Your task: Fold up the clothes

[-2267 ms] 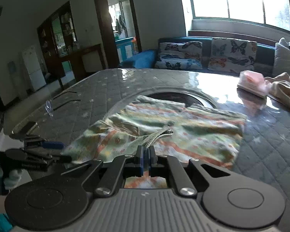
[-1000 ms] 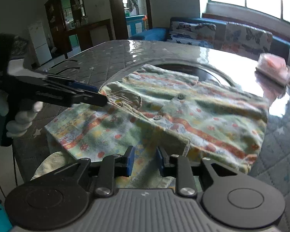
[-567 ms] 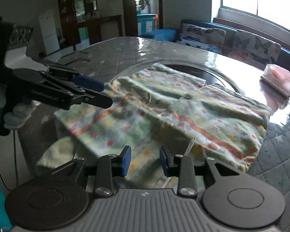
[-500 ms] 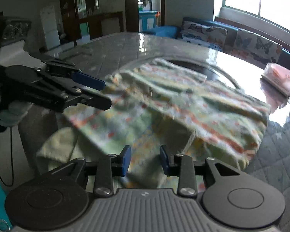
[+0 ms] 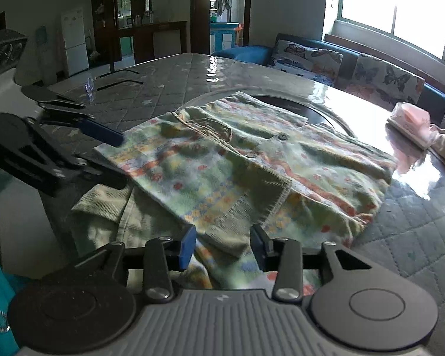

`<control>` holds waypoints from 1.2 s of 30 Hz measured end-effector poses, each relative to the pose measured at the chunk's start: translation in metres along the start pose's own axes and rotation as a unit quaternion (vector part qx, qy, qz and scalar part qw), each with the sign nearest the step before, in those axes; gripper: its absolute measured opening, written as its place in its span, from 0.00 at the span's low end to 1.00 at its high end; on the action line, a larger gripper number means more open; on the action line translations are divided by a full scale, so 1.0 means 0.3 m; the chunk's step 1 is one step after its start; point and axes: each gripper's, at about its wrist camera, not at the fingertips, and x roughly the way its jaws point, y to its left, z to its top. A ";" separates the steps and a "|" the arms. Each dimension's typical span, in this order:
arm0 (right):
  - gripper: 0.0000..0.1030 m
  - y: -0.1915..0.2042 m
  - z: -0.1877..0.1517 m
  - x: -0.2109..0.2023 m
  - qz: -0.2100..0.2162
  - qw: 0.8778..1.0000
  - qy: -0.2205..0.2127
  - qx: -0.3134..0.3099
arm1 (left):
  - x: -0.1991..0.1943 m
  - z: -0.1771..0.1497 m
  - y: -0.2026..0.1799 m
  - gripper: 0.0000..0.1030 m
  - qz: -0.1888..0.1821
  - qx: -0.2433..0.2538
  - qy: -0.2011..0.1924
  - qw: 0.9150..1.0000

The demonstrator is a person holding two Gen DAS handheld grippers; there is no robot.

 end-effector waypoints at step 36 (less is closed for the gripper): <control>0.47 0.078 -0.010 0.025 0.034 0.995 -0.030 -0.094 | 0.078 0.212 0.068 0.13 -0.102 -0.076 0.028 0.991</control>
